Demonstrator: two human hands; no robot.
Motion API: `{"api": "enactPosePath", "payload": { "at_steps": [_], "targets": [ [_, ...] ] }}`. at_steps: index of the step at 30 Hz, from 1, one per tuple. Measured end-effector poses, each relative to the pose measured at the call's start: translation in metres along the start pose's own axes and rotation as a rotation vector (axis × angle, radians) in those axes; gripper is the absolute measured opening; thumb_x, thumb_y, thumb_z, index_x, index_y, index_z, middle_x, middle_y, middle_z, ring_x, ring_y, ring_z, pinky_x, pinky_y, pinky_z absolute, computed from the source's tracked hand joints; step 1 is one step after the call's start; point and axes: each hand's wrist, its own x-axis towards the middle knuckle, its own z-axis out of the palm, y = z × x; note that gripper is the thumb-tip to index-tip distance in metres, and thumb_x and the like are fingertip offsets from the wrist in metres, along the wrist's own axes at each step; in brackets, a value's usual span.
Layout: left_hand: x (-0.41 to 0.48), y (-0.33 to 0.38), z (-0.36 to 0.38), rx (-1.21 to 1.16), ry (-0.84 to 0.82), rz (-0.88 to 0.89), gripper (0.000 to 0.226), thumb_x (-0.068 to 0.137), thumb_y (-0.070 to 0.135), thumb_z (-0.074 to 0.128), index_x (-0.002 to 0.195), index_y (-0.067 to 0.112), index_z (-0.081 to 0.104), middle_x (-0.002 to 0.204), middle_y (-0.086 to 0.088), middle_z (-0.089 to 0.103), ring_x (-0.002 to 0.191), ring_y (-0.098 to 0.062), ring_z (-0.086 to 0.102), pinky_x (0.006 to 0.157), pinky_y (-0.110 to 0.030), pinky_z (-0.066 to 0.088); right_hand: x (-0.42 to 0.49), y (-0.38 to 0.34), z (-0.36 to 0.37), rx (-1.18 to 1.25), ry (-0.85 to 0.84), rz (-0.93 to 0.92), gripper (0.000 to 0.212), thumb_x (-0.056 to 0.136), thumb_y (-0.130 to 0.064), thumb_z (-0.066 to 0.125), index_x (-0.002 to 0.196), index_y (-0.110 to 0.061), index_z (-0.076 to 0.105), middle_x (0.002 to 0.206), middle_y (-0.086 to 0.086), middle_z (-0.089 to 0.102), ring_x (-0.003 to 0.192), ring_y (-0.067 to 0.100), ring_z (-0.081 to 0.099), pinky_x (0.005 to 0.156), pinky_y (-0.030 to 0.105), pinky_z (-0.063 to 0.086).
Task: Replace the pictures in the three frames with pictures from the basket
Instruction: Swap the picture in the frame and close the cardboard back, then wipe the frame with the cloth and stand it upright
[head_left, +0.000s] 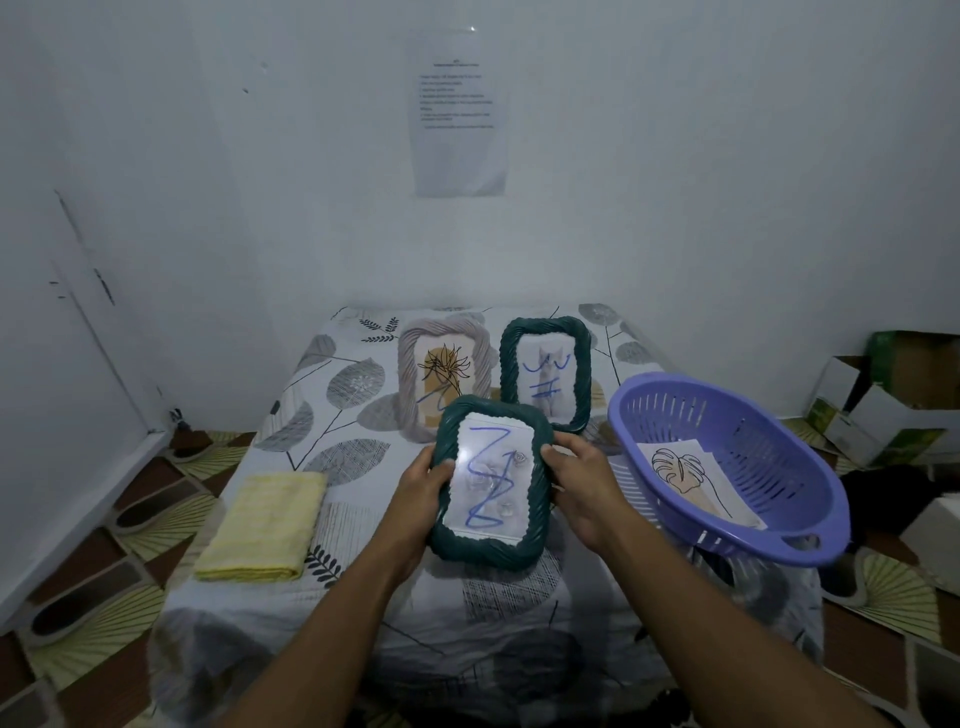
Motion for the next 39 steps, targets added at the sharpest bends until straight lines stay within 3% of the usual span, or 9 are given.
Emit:
{"api": "enactPosePath", "payload": {
  "at_steps": [5, 9, 12, 15, 17, 22, 28, 33, 39],
  "targets": [
    [0.013, -0.008, -0.028, 0.579, 0.075, 0.185, 0.026, 0.098, 0.036, 0.046, 0.101, 0.018, 0.065, 0.104, -0.004, 0.070, 0.093, -0.018, 0.064, 0.089, -0.041, 0.051, -0.002, -0.001, -0.003, -0.036, 0.008, -0.039, 0.019, 0.099, -0.007, 0.048, 0.113, -0.011, 0.060, 0.092, 0.010, 0.067, 0.070, 0.022, 0.060, 0.056, 0.032, 0.047],
    [0.023, -0.007, -0.088, 0.992, 0.325, 0.325, 0.038, 0.093, 0.030, 0.050, 0.120, 0.005, 0.061, 0.122, -0.014, 0.062, 0.111, -0.029, 0.055, 0.096, -0.038, 0.043, -0.001, -0.001, 0.005, -0.056, -0.001, -0.060, 0.018, 0.098, -0.008, 0.050, 0.113, -0.011, 0.060, 0.096, 0.010, 0.067, 0.076, 0.022, 0.061, 0.059, 0.032, 0.048],
    [0.027, -0.010, -0.136, 1.294, 0.535, 0.229, 0.048, 0.085, 0.035, 0.040, 0.116, 0.003, 0.060, 0.121, -0.022, 0.059, 0.112, -0.039, 0.052, 0.096, -0.048, 0.043, -0.003, -0.001, 0.015, -0.069, -0.026, -0.064, 0.016, 0.098, -0.007, 0.050, 0.108, -0.013, 0.061, 0.096, 0.008, 0.066, 0.077, 0.022, 0.061, 0.060, 0.032, 0.047],
    [0.023, -0.014, -0.175, 1.312, 0.667, -0.061, 0.044, 0.092, 0.030, 0.046, 0.125, 0.002, 0.049, 0.131, -0.025, 0.049, 0.122, -0.043, 0.041, 0.099, -0.050, 0.035, -0.004, 0.001, 0.023, -0.091, -0.050, -0.077, 0.017, 0.098, -0.007, 0.050, 0.109, -0.013, 0.062, 0.097, 0.007, 0.066, 0.077, 0.021, 0.060, 0.060, 0.031, 0.045],
    [0.020, -0.016, -0.188, 1.304, 0.640, -0.120, 0.040, 0.090, 0.031, 0.049, 0.119, 0.003, 0.051, 0.124, -0.023, 0.054, 0.114, -0.042, 0.048, 0.094, -0.047, 0.042, -0.004, 0.003, 0.027, -0.095, -0.055, -0.076, 0.018, 0.098, -0.008, 0.050, 0.111, -0.013, 0.062, 0.095, 0.005, 0.067, 0.077, 0.020, 0.061, 0.060, 0.031, 0.045],
    [0.015, -0.011, -0.179, 1.362, 0.648, 0.175, 0.029, 0.079, 0.015, 0.064, 0.108, 0.011, 0.061, 0.105, -0.013, 0.061, 0.097, -0.034, 0.055, 0.079, -0.044, 0.049, -0.002, 0.004, 0.033, -0.132, -0.060, -0.079, 0.022, 0.099, -0.011, 0.050, 0.118, -0.010, 0.062, 0.097, 0.004, 0.067, 0.079, 0.020, 0.060, 0.060, 0.031, 0.044],
    [0.022, 0.019, -0.152, 1.121, 0.598, 0.317, 0.052, 0.075, 0.006, 0.067, 0.125, 0.015, 0.055, 0.111, -0.009, 0.064, 0.103, -0.030, 0.059, 0.080, -0.041, 0.050, 0.000, 0.003, 0.028, -0.191, -0.069, -0.101, 0.022, 0.099, -0.012, 0.051, 0.118, -0.010, 0.061, 0.106, 0.008, 0.066, 0.085, 0.021, 0.060, 0.065, 0.033, 0.045],
    [0.024, 0.057, -0.119, 1.058, 0.457, 0.618, 0.047, 0.081, 0.013, 0.071, 0.125, 0.021, 0.056, 0.100, 0.000, 0.067, 0.083, -0.016, 0.056, 0.075, -0.031, 0.046, 0.002, -0.001, 0.025, -0.222, -0.061, -0.147, 0.020, 0.098, -0.014, 0.051, 0.114, -0.013, 0.063, 0.109, 0.005, 0.067, 0.098, 0.025, 0.061, 0.077, 0.038, 0.045],
    [0.018, 0.019, -0.101, 1.348, 0.072, 0.311, 0.033, 0.090, 0.025, 0.059, 0.122, 0.023, 0.053, 0.105, -0.001, 0.069, 0.088, -0.019, 0.064, 0.076, -0.034, 0.055, -0.002, -0.001, 0.013, -0.209, -0.022, -0.139, 0.017, 0.098, -0.012, 0.051, 0.109, -0.013, 0.064, 0.103, 0.008, 0.067, 0.083, 0.022, 0.060, 0.064, 0.032, 0.044]
  ]
}}
